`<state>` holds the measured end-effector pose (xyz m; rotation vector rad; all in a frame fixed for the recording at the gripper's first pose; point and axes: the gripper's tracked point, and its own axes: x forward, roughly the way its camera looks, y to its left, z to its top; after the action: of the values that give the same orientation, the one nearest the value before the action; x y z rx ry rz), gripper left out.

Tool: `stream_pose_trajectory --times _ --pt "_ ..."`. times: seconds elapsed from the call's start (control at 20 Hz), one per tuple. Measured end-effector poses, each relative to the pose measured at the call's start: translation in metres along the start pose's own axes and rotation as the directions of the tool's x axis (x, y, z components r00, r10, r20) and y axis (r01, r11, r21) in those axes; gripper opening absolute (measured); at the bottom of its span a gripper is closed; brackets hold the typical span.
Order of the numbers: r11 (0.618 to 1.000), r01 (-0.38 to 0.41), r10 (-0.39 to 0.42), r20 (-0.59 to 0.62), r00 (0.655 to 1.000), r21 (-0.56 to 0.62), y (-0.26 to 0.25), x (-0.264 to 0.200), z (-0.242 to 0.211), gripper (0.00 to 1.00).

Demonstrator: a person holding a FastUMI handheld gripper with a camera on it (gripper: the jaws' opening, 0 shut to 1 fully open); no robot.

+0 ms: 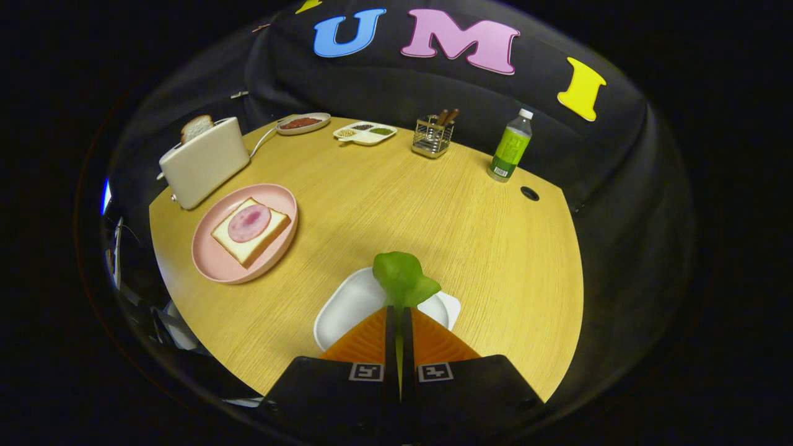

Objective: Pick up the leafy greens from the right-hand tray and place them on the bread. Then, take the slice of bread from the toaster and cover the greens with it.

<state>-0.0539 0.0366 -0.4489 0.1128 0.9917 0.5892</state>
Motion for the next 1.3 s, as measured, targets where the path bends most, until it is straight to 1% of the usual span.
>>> stream_pose_trajectory --times 0.15,0.3,0.4,0.55,0.8,0.95,1.3 --pt "0.999 -0.013 0.010 0.075 0.997 0.040 0.024 -0.031 0.030 0.06" --pt "0.998 -0.042 0.035 0.139 0.990 0.049 0.056 -0.053 0.064 0.05" --pt "0.996 -0.074 0.065 0.172 0.983 0.043 0.083 -0.064 0.085 0.05" --pt "0.991 -0.129 0.123 0.198 0.972 0.017 0.127 -0.066 0.109 0.05" --pt "0.978 -0.204 0.206 0.189 0.960 -0.029 0.192 -0.044 0.132 0.06" --pt "0.970 -0.239 0.242 0.168 0.956 -0.040 0.219 -0.022 0.139 0.05" --pt "0.966 -0.258 0.259 0.050 0.965 -0.026 0.241 0.041 0.121 0.06"
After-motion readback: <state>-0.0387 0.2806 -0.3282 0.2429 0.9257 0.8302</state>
